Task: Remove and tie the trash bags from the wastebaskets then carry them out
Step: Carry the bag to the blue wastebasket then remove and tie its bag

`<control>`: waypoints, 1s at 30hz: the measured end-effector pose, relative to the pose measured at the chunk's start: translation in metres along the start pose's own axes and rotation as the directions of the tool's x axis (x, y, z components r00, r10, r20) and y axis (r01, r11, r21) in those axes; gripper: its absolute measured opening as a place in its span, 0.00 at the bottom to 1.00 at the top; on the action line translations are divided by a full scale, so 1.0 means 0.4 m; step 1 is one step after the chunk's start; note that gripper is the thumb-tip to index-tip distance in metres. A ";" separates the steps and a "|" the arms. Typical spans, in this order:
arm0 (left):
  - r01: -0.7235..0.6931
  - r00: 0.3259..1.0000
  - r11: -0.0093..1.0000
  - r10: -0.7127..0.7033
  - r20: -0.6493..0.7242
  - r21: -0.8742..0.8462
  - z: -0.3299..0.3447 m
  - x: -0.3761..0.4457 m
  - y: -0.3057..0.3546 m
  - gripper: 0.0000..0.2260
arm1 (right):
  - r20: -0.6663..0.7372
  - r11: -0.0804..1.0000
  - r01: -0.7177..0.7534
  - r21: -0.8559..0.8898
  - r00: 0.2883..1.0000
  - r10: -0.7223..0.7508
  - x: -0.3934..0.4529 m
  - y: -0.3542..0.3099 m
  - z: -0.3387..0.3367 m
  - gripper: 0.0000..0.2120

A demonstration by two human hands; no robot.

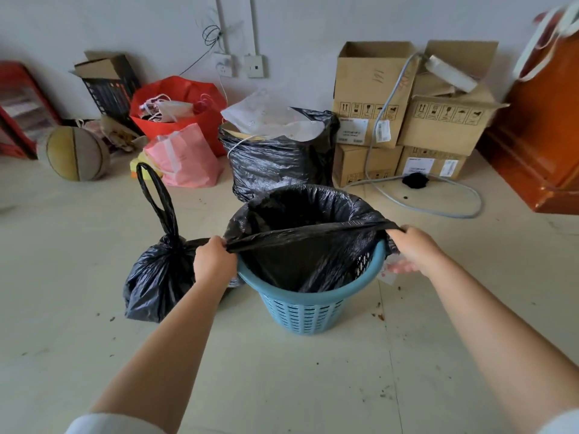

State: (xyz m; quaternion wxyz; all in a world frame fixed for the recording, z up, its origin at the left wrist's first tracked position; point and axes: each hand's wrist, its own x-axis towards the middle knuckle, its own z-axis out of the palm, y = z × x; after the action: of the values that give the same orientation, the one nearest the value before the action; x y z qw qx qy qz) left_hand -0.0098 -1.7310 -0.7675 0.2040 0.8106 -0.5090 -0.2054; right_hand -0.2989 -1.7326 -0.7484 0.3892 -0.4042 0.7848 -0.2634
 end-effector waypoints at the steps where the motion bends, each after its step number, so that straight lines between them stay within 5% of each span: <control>1: 0.000 1.000 0.999 0.000 -0.007 -0.039 -0.005 -0.002 -0.003 0.15 | 0.008 0.991 -0.006 0.135 1.000 0.004 -0.002 0.002 0.007 0.11; 4: 0.065 0.998 0.964 -0.068 -0.002 -0.257 -0.017 0.009 -0.003 0.15 | -0.148 0.974 0.076 0.213 0.988 -0.045 0.008 0.008 0.005 0.17; 7: 0.260 0.963 0.731 -0.245 0.113 -0.632 -0.033 0.024 -0.019 0.16 | -0.297 0.937 0.153 0.315 0.953 -0.056 0.018 0.003 0.002 0.17; 9: 0.277 0.956 0.644 -0.259 0.137 -0.713 -0.033 0.028 -0.030 0.16 | -0.389 0.905 0.228 0.359 0.918 -0.077 0.021 -0.006 0.000 0.17; 12: 0.210 0.965 0.764 -0.262 0.005 -0.611 -0.030 0.020 -0.029 0.11 | -0.483 0.890 0.326 0.319 0.864 -0.144 0.008 -0.028 0.007 0.18; 14: 0.170 0.971 0.753 -0.236 -0.020 -0.636 -0.038 0.009 -0.019 0.09 | -0.457 0.856 0.350 0.379 0.876 -0.156 -0.017 -0.046 0.012 0.20; 17: 0.092 0.980 0.569 -0.196 -0.027 -0.817 -0.053 0.011 -0.011 0.15 | -0.366 0.794 0.367 0.485 0.910 -0.197 -0.059 -0.077 0.015 0.22; 20: 0.062 0.985 0.215 -0.173 0.025 -0.975 -0.066 0.016 0.011 0.15 | -0.272 0.747 0.419 0.516 0.907 -0.321 -0.072 -0.095 0.028 0.19; 21: 0.048 0.991 0.173 -0.133 0.025 -0.984 -0.066 0.015 0.019 0.14 | -0.266 0.751 0.450 0.484 0.893 -0.363 -0.073 -0.097 0.030 0.19; 22: 0.025 0.997 0.246 -0.073 0.007 -0.969 -0.068 0.012 0.031 0.12 | -0.262 0.781 0.480 0.400 0.876 -0.404 -0.068 -0.098 0.033 0.18; 24: -0.018 0.997 0.575 0.074 0.030 -0.818 -0.064 0.009 0.044 0.12 | -0.260 0.825 0.489 0.284 0.867 -0.425 -0.057 -0.099 0.038 0.15; 26: -0.075 0.981 0.873 0.151 0.121 -0.481 -0.055 0.018 0.045 0.28 | -0.240 0.889 0.413 0.200 0.900 -0.364 -0.043 -0.098 0.039 0.11; 28: -0.199 0.971 0.978 0.205 0.123 -0.060 -0.048 0.012 0.052 0.33 | -0.148 0.955 0.293 0.047 0.948 -0.283 -0.036 -0.094 0.035 0.12; 30: -0.269 0.963 0.931 0.266 0.045 0.246 -0.044 0.006 0.059 0.25 | -0.030 0.969 0.226 -0.102 0.973 -0.230 -0.032 -0.086 0.031 0.17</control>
State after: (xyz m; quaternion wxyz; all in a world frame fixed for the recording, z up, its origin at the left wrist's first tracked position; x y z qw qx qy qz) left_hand -0.0168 -1.7405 -0.7402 0.1236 0.7519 -0.6374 -0.1146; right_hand -0.2692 -1.7413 -0.7251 0.3196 -0.5049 0.7529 -0.2758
